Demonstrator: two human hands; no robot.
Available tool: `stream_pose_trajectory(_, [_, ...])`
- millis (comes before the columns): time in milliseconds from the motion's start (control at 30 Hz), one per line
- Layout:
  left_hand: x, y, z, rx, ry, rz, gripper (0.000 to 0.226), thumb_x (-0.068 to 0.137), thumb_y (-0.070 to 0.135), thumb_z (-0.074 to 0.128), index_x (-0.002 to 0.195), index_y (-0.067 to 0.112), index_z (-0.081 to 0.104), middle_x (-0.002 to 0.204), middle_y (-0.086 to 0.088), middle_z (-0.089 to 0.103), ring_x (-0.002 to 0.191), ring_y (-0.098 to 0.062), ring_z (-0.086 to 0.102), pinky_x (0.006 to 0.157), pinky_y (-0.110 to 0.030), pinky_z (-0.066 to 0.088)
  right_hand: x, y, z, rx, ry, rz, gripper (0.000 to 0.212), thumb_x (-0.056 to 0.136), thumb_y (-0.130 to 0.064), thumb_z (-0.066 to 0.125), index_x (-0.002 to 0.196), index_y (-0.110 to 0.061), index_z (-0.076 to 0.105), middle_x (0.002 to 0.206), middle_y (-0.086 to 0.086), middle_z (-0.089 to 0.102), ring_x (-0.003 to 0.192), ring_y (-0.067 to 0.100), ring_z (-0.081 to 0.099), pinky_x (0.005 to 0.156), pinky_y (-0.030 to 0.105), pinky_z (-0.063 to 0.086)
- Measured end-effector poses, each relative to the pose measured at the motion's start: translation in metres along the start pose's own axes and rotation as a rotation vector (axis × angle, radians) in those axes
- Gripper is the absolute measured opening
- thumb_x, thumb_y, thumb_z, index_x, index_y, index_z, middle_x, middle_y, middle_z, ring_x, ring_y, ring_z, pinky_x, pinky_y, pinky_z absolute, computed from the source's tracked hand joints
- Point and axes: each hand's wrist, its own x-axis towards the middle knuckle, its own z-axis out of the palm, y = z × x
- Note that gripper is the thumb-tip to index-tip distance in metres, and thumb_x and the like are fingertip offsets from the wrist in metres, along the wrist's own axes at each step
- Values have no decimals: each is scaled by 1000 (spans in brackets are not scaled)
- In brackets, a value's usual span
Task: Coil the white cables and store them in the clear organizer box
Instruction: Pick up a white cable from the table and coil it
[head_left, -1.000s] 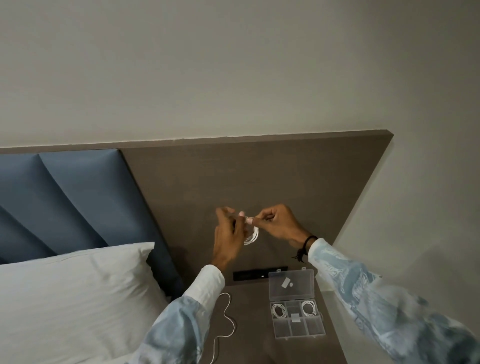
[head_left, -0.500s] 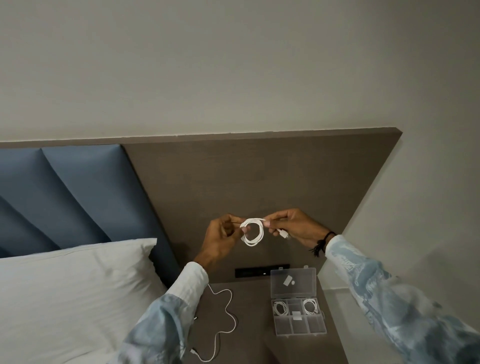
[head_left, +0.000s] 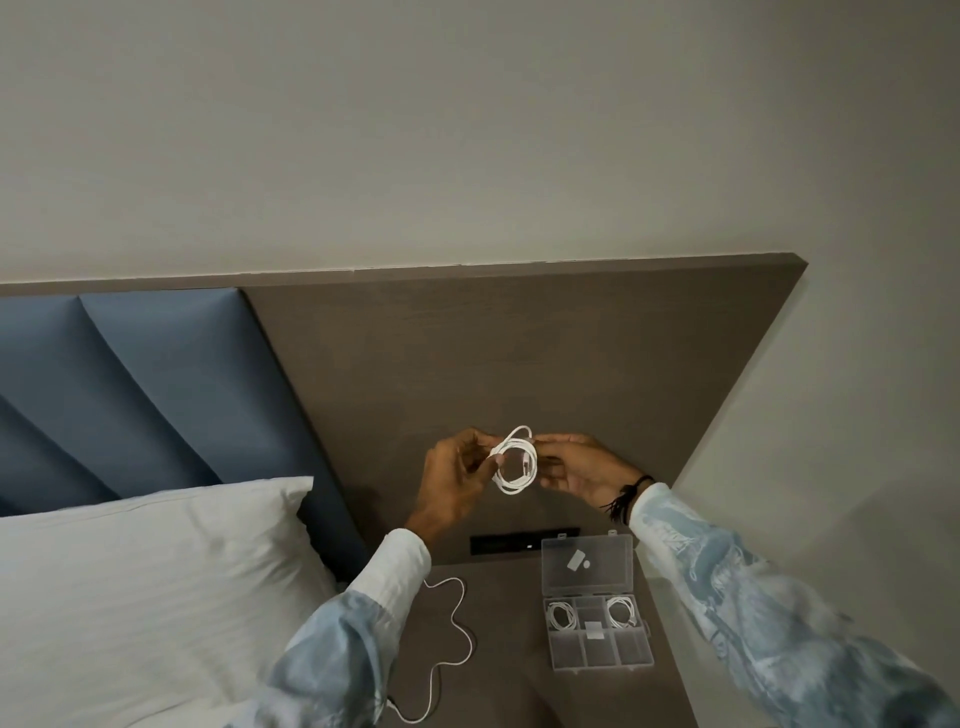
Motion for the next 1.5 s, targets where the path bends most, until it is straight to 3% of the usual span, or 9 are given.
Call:
stream_pose_trajectory(300, [-3, -1, 7, 240, 192, 113, 2, 85, 14, 76, 86, 16, 74, 73, 17, 72, 66, 4, 70, 60, -10, 52, -2, -3, 12, -49, -148, -5, 28, 99, -37, 57, 114, -18, 72, 104, 0, 71, 93, 12, 64, 76, 31, 49])
stream_pose_trajectory(400, [1, 6, 6, 257, 196, 155, 5, 85, 10, 76, 88, 13, 75, 74, 18, 71, 64, 11, 66, 57, -1, 45, -1, -6, 16, -164, -131, -92, 24, 95, -22, 67, 116, -14, 75, 101, -1, 75, 88, 11, 66, 76, 26, 50])
stream_pose_trajectory(600, [10, 10, -5, 336, 270, 133, 7, 86, 11, 75, 92, 7, 75, 85, -1, 79, 69, -11, 71, 63, -13, 54, 6, -8, 16, -471, 271, -334, 28, 75, -17, 90, 98, -6, 78, 88, 12, 79, 69, 14, 70, 57, 22, 56])
stream_pose_trajectory(733, [22, 6, -25, 363, 360, 128, 9, 86, 8, 73, 95, 8, 75, 87, -2, 79, 70, -12, 69, 61, 0, 44, 6, 0, 10, -580, 171, -362, 15, 74, -19, 90, 85, -13, 81, 77, 5, 80, 62, 7, 69, 61, 20, 59])
stream_pose_trajectory(867, [25, 0, -25, 62, 335, -18, 10, 86, 7, 76, 96, 4, 73, 87, -6, 77, 76, -15, 73, 77, -24, 58, 8, 5, 0, -793, 308, -594, 4, 80, -25, 84, 82, -22, 83, 73, -8, 77, 66, 1, 66, 65, 17, 54])
stream_pose_trajectory(967, [21, -2, -8, -371, 319, -205, 17, 85, 2, 77, 100, -2, 71, 81, -10, 77, 67, -10, 72, 68, -27, 58, 12, 9, 8, -613, 445, -610, 8, 81, -20, 84, 88, -14, 83, 83, -1, 80, 76, 11, 73, 74, 22, 58])
stream_pose_trajectory(1067, [17, -3, -1, -541, 302, -260, 19, 84, 1, 77, 102, -2, 71, 80, -10, 78, 65, -11, 73, 60, -21, 58, 11, 7, 25, -82, 277, -282, 12, 85, -11, 79, 97, -7, 79, 84, 3, 80, 76, 15, 73, 70, 24, 58])
stream_pose_trajectory(1167, [14, -4, 2, -489, 351, -241, 19, 84, 2, 77, 102, -2, 70, 87, -15, 76, 71, -13, 72, 62, -18, 57, 4, 1, 31, 153, 89, -32, 12, 94, -13, 64, 103, -14, 72, 88, 1, 78, 77, 13, 72, 65, 27, 52])
stream_pose_trajectory(1500, [14, -8, 9, -212, 328, -73, 22, 86, 5, 76, 86, 27, 70, 85, 9, 78, 80, -7, 77, 72, -20, 60, 5, 3, 36, 48, 134, -140, 9, 93, -18, 71, 100, -20, 66, 83, 0, 65, 64, 7, 53, 61, 24, 44])
